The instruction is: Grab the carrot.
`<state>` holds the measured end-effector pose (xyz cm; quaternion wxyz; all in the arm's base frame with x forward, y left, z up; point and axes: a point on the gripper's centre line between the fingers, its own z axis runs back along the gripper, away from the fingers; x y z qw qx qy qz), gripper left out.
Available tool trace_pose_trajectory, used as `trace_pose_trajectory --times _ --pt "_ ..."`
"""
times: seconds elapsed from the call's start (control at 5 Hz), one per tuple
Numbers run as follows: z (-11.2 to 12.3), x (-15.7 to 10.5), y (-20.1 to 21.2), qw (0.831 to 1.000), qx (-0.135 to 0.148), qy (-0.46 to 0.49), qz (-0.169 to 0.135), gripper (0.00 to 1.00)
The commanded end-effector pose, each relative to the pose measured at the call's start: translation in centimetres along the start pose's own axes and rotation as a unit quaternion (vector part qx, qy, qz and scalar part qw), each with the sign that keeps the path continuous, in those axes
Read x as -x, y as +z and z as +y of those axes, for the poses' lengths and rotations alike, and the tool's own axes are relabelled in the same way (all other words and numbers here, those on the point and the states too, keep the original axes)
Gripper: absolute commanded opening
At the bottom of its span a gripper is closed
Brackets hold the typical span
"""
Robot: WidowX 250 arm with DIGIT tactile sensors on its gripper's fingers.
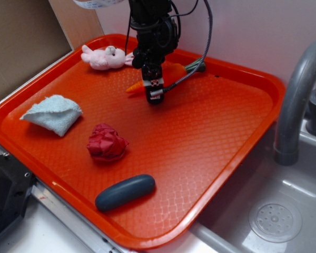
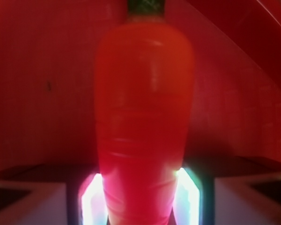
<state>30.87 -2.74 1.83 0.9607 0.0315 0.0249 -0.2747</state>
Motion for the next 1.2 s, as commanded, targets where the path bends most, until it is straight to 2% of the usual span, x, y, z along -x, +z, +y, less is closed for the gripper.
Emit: trace_pose_trajectory --times 0.0,0.2,0.4,0.6,0.8,1.0 --pt "2.2 4.8 8.4 0.989 -0.001 0.136 0.065 0.00" --pt "2.9 8.0 11.0 0.972 0.008 0.227 0.056 0.00" --pt "2.6 9.6 12.3 0.963 0.004 0.262 0.063 0.00" --pt "1.8 11.2 14.2 0.955 0.007 0.293 0.037 0.00" --pt "1.1 11.2 15.0 0.950 0.004 0.312 0.026 0.00" --pt "1.5 10.7 14.0 0.958 0.033 0.284 -0.005 0.00"
